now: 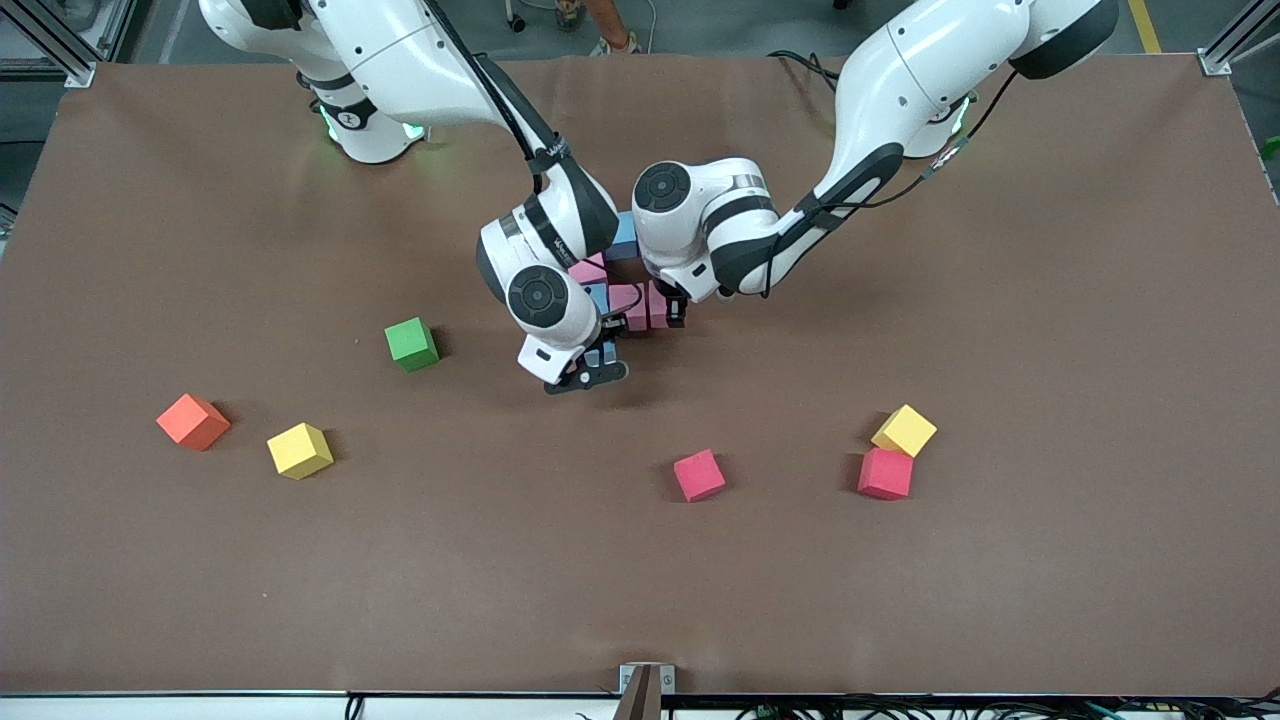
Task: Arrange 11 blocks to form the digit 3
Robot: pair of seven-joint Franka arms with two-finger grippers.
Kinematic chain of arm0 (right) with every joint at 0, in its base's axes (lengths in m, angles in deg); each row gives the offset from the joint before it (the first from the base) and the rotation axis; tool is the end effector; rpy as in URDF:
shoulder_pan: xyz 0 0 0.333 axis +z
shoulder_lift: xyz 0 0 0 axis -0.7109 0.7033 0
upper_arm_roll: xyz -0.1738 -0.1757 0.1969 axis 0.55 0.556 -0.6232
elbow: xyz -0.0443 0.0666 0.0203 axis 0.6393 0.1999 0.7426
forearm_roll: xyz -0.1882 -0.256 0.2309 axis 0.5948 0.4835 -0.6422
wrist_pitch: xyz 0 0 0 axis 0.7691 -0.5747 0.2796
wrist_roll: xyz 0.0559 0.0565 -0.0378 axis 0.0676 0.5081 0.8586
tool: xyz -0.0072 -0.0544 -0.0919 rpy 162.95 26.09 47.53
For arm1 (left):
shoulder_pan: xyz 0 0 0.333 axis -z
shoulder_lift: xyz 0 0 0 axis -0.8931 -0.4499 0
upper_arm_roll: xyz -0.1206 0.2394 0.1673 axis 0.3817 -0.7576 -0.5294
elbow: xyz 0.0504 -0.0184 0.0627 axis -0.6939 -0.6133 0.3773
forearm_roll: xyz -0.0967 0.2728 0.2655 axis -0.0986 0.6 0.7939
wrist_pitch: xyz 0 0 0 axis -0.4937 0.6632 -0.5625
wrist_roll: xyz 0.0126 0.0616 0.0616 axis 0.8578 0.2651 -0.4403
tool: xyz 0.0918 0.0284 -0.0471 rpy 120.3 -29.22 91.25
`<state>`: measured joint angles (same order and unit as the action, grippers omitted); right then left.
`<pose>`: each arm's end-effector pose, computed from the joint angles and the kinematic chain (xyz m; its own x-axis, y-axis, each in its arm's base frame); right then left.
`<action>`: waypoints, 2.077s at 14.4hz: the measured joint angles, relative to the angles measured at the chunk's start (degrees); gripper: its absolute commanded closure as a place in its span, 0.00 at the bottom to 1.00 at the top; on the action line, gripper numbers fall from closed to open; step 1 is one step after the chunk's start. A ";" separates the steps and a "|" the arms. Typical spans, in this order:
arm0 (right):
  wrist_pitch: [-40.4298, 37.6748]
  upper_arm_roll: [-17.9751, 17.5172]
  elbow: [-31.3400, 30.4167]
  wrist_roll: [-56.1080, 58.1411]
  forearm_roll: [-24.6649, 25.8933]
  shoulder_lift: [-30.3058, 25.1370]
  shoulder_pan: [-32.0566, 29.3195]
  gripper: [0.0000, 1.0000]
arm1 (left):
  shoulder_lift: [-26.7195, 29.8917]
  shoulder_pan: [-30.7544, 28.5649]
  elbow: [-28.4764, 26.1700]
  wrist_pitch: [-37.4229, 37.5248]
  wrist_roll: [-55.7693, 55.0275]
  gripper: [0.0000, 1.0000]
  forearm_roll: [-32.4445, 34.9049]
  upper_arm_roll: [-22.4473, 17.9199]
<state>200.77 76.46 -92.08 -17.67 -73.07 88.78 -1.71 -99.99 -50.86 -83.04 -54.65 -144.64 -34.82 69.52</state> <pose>0.5058 0.4279 0.2079 0.9564 0.2147 -0.1980 0.1903 -0.9724 -0.1351 0.3844 -0.4886 0.1972 0.0610 0.9951 0.0781 0.9980 -0.0595 -0.0209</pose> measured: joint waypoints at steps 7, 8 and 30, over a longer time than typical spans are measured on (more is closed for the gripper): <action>-0.01 -0.11 -0.11 -0.01 0.00 -0.05 0.00 0.62 | -0.21 0.56 0.49 0.00 -0.06 0.85 0.00 -0.18; -0.01 -0.11 -0.12 -0.02 0.00 -0.06 0.00 0.62 | -0.21 0.68 0.53 0.00 -0.06 0.82 0.00 -0.28; 2.28 -1.23 -2.37 -2.39 -0.36 0.81 0.22 0.00 | 0.99 -1.88 4.23 8.17 0.44 0.00 0.00 5.71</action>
<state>203.06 75.23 -94.45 -20.06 -73.43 89.59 -1.49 -99.00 -52.74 -78.81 -46.48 -144.20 -34.82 75.24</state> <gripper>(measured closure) 0.000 0.000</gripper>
